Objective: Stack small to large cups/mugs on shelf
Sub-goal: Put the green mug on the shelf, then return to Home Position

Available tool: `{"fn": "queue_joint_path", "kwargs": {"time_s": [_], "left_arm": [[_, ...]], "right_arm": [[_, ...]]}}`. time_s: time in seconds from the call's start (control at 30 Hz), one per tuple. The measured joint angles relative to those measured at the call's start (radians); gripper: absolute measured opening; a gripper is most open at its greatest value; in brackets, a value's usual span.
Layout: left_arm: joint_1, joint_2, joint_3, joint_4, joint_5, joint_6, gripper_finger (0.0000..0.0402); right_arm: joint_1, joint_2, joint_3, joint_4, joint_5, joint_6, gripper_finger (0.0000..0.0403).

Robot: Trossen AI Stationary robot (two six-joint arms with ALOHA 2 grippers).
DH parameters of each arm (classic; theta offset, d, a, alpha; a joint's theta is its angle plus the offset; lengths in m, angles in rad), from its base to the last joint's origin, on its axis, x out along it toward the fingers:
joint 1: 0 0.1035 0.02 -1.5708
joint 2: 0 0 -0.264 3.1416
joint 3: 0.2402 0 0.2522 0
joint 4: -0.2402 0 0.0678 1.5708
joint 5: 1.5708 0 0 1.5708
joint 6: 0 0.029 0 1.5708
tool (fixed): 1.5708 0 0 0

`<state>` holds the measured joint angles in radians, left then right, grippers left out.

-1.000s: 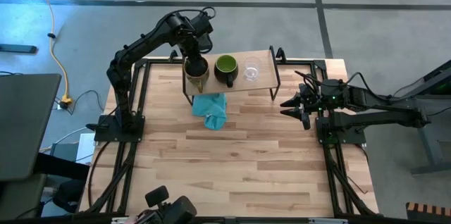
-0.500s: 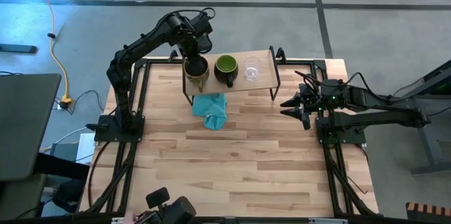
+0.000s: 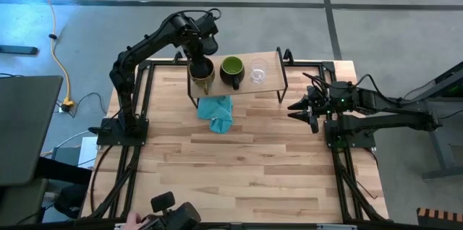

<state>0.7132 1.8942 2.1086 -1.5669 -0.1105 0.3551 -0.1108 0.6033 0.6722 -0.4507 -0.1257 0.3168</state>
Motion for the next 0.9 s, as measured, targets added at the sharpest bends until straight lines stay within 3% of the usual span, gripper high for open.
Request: {"fn": "queue_joint_path", "kwargs": {"time_s": [0.43, 0.9], "left_arm": [[0.000, -0.007, 0.001, 0.005, -0.040, 0.042, 0.0090], [-0.009, -0.023, 0.245, 0.003, -0.037, 0.037, 0.0090]], "right_arm": [[0.000, 0.000, 0.000, 0.000, 0.000, 0.015, 0.0144], [0.000, 0.033, 0.000, 0.000, 0.009, -0.011, 0.0144]]}}
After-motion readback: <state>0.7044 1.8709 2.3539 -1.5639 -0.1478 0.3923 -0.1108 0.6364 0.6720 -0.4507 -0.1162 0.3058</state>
